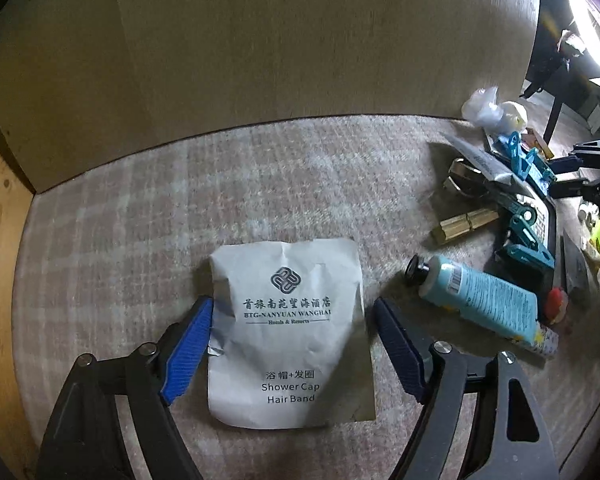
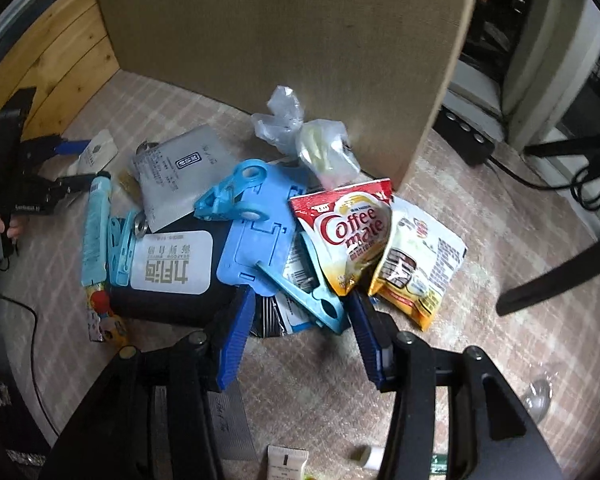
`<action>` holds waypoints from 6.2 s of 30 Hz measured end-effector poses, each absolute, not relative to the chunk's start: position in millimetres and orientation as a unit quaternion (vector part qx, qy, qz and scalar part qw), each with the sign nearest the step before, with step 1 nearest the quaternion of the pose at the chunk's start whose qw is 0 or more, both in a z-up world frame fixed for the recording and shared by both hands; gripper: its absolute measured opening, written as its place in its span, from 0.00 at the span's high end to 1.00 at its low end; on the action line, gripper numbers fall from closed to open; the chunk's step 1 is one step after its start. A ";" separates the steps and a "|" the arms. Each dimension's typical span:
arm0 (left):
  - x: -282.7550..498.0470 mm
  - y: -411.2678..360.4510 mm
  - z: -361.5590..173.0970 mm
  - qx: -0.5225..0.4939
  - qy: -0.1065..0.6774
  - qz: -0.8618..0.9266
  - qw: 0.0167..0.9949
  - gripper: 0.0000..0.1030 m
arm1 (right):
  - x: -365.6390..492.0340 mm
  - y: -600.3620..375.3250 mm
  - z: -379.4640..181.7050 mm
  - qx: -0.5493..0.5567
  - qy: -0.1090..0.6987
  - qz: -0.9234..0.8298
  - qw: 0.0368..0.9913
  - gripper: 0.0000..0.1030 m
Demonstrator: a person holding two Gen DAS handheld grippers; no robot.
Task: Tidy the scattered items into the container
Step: 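Grasp white shower cap packet with left tool while right tool grasps teal clothespin, then carry packet and clothespin over black container and open both tools to drop them, then grasp green lip balm tube with left tool while right tool grasps wrapped spoon, then carry lip balm and spoon over black container and open both tools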
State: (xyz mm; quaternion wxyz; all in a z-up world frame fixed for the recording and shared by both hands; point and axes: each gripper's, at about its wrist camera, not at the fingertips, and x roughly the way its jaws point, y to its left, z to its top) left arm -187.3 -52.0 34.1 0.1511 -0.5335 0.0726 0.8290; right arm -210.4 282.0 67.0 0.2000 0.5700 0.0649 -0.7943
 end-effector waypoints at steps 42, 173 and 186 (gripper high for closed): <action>-117.5 -21.6 112.6 -0.459 0.044 0.870 0.173 0.48 | -116.8 316.6 166.5 0.482 -0.096 -0.857 0.152 0.84; -140.6 327.5 41.8 -0.435 0.313 0.683 0.496 0.86 | -129.1 479.6 51.0 0.622 0.002 -0.783 0.002 0.92; -147.5 296.0 75.2 -0.425 0.258 0.726 0.474 0.86 | -113.0 498.3 83.3 0.579 -0.074 -0.812 -0.019 0.92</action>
